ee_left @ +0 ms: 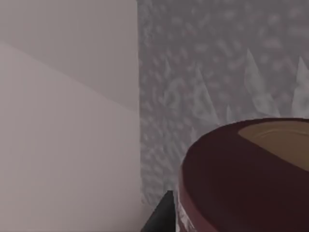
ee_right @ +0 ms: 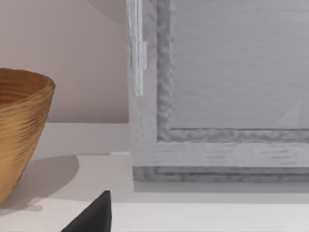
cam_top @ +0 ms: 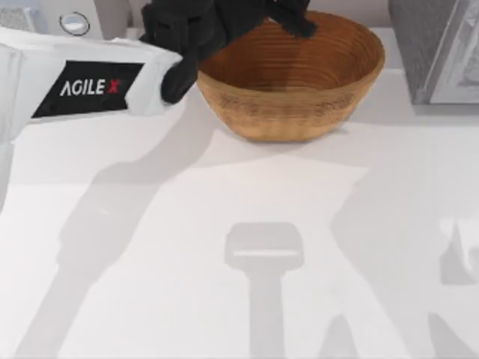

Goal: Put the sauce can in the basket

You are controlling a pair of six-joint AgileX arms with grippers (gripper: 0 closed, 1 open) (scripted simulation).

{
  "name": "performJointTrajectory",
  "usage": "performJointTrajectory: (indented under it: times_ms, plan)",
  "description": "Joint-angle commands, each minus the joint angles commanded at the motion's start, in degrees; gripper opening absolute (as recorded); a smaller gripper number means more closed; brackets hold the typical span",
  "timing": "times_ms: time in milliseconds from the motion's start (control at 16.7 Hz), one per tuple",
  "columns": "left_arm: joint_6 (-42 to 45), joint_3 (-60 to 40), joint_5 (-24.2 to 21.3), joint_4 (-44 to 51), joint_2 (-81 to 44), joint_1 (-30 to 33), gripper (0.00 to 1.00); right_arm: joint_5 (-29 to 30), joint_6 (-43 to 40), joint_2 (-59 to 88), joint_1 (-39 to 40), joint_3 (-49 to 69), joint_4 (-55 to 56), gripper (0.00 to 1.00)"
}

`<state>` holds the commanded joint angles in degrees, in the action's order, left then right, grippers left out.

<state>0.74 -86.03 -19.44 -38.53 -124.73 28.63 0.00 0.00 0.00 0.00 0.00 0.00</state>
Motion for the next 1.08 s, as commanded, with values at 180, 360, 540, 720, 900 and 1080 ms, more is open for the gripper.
performJointTrajectory:
  times_ms: [180,360,540,720,900,1080]
  plan:
    - [0.0,0.0,0.0,0.0,0.0,0.0,0.3,0.0,0.0,0.0,0.0,0.0,0.0,1.0]
    - [0.0,0.0,0.0,0.0,0.0,0.0,0.53,0.0,0.0,0.0,0.0,0.0,0.0,1.0]
    - [0.0,0.0,0.0,0.0,0.0,0.0,0.75,0.0,0.0,0.0,0.0,0.0,0.0,1.0]
    - [0.0,0.0,0.0,0.0,0.0,0.0,0.98,0.0,0.0,0.0,0.0,0.0,0.0,1.0]
    - [0.0,0.0,0.0,0.0,0.0,0.0,1.0,0.0,0.0,0.0,0.0,0.0,0.0,1.0]
    - [0.0,0.0,0.0,0.0,0.0,0.0,1.0,0.0,0.0,0.0,0.0,0.0,0.0,1.0]
